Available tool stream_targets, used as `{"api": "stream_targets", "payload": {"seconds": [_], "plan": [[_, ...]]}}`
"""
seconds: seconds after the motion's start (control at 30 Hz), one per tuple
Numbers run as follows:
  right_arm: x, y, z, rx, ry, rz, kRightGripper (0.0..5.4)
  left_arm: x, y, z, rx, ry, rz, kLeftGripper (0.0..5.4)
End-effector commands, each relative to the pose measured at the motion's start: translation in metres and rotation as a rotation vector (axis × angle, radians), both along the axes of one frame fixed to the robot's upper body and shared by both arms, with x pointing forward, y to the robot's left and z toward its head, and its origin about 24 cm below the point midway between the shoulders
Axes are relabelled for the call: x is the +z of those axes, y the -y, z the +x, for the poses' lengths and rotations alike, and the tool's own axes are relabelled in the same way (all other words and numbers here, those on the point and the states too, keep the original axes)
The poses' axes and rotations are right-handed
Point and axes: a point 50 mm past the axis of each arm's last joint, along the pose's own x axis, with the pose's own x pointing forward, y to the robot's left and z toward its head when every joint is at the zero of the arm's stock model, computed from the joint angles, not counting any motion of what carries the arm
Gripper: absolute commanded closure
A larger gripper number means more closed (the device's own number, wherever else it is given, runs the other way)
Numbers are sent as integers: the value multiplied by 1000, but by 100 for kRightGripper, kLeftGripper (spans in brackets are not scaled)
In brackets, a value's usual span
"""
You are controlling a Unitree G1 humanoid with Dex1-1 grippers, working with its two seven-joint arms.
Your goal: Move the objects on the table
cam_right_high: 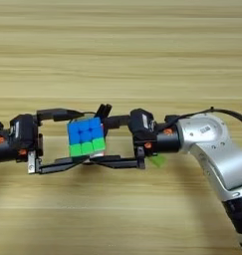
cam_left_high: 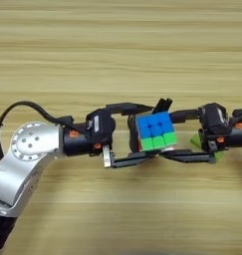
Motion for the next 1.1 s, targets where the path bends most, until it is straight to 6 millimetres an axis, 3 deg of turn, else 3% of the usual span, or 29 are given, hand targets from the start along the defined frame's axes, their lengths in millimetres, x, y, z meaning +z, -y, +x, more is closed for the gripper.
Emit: {"api": "stream_targets", "payload": {"seconds": [0.03,0.33,0.67,0.9,1.1], "plan": [[6,-1,0,18,26,-9,206,2,1,1,4,28,15,77],[6,2,1,-15,25,21,206,11,-1,11,78,45,-73,2],[6,17,0,-109,24,90,206,23,-7,36,265,36,-255,0],[7,28,-1,-203,35,160,207,28,-25,62,542,3,-439,0],[3,37,-1,-292,38,206,208,23,-44,72,745,-12,-541,0]]}}
